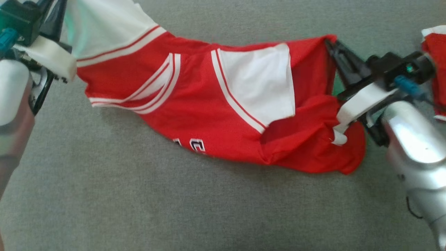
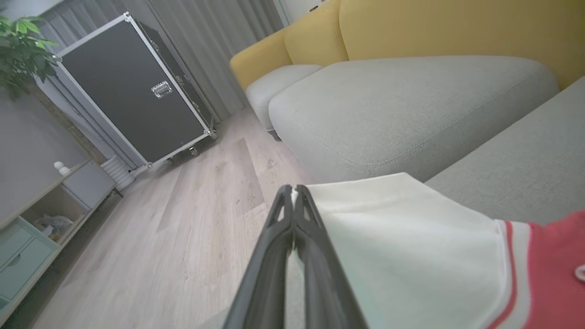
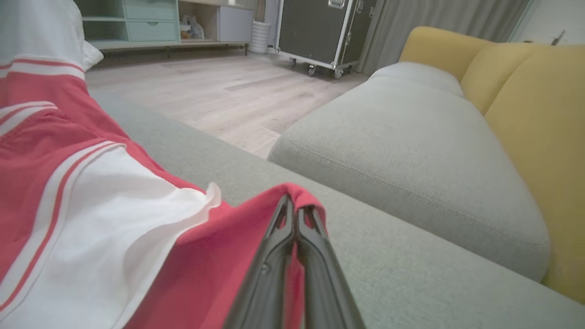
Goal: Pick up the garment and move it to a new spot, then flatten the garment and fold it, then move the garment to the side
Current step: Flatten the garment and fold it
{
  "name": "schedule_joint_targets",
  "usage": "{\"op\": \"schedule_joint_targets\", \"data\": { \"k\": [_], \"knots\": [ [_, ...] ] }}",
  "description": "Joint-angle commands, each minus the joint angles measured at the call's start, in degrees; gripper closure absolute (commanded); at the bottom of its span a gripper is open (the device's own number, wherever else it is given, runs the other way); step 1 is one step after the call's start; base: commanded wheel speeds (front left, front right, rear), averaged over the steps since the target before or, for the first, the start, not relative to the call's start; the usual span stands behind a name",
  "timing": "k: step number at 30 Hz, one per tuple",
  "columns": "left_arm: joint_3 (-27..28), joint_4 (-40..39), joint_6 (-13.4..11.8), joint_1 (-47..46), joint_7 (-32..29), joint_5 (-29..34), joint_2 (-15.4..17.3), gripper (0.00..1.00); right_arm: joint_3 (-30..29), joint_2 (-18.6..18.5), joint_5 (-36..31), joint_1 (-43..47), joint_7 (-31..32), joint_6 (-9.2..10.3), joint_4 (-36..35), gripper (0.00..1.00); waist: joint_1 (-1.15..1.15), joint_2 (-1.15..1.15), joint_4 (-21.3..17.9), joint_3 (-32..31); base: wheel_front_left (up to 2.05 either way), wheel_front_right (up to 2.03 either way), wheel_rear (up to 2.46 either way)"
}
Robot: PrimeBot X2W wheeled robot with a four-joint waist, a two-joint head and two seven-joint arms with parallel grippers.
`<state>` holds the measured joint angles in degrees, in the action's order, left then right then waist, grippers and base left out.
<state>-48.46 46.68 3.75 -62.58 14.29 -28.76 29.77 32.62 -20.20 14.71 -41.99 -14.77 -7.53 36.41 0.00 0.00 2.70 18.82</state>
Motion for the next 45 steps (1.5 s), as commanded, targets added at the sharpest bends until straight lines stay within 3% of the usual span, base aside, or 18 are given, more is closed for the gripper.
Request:
{"op": "schedule_joint_targets", "data": {
  "k": [1,8,12,16,18,22,27,28,29,34,37,45],
  "knots": [
    [2.72,-1.91,-0.89,-4.12,0.64,0.62,2.76,1.0,-0.91,-1.03,0.13,-1.07,-0.23,0.04,-2.07,1.0,0.0,0.0,-0.41,-0.41,0.0,0.0,0.0],
    [11.29,-17.04,-5.81,-4.21,0.69,6.07,3.91,1.0,-13.61,-3.54,-4.19,-3.37,-0.23,0.04,-10.04,1.0,0.0,0.0,-2.05,-2.67,0.0,0.0,0.0],
    [15.52,-22.43,-4.52,0.23,0.7,6.24,3.15,1.0,-16.87,-5.88,-4.83,-0.79,-0.23,0.04,-13.59,1.0,0.0,0.0,-2.55,-4.98,0.0,0.0,0.0],
    [15.31,-24.07,-1.77,8.44,0.7,5.66,3.42,1.0,-14.27,-8.96,-2.94,7.34,-0.23,0.04,-16.68,1.0,0.0,0.0,-2.92,-6.85,0.0,0.0,0.0],
    [14.9,-25.22,-1.62,13.34,0.7,5.62,4.0,1.0,-12.63,-10.8,-1.06,13.13,-0.23,0.04,-18.57,1.0,0.0,0.0,-2.84,-7.25,0.0,0.0,0.0],
    [15.49,-28.46,-3.74,23.67,0.7,5.95,5.78,1.0,-9.47,-12.43,1.94,26.33,1.2,0.04,-23.46,1.0,0.0,0.0,-2.52,-7.71,0.0,0.0,0.0],
    [18.77,-32.26,-7.16,34.99,0.71,4.79,6.84,1.0,-5.8,-11.94,5.87,39.56,4.17,0.04,-28.59,1.0,0.0,0.0,-1.82,-7.99,0.0,0.0,0.0],
    [19.27,-32.75,-7.64,36.77,0.71,4.63,6.82,1.0,-5.51,-11.46,6.96,41.4,4.96,0.04,-29.13,0.77,0.0,0.0,-1.64,-8.08,0.0,0.0,0.0],
    [19.76,-33.19,-7.96,38.23,0.71,4.6,6.83,1.0,-5.22,-11.03,8.03,42.88,5.77,0.04,-29.79,0.0,0.0,0.0,-1.5,-8.11,0.0,0.0,0.0],
    [21.33,-34.51,-8.79,41.73,0.71,5.83,6.4,1.0,-7.5,-10.16,15.61,45.84,9.43,0.04,-33.51,0.0,0.0,0.0,-0.61,-7.83,0.0,0.0,0.0],
    [22.48,-34.28,-8.6,41.39,0.71,6.64,5.83,1.0,-10.9,-10.45,24.07,44.33,13.03,0.04,-35.53,0.0,0.0,0.0,0.14,-6.91,0.0,0.0,0.0],
    [23.65,-32.93,-7.31,38.7,0.71,8.53,4.09,1.0,-11.71,-9.25,35.92,37.23,20.71,0.04,-31.19,0.0,0.0,0.0,1.73,-4.68,0.0,0.0,0.0]
  ]
}}
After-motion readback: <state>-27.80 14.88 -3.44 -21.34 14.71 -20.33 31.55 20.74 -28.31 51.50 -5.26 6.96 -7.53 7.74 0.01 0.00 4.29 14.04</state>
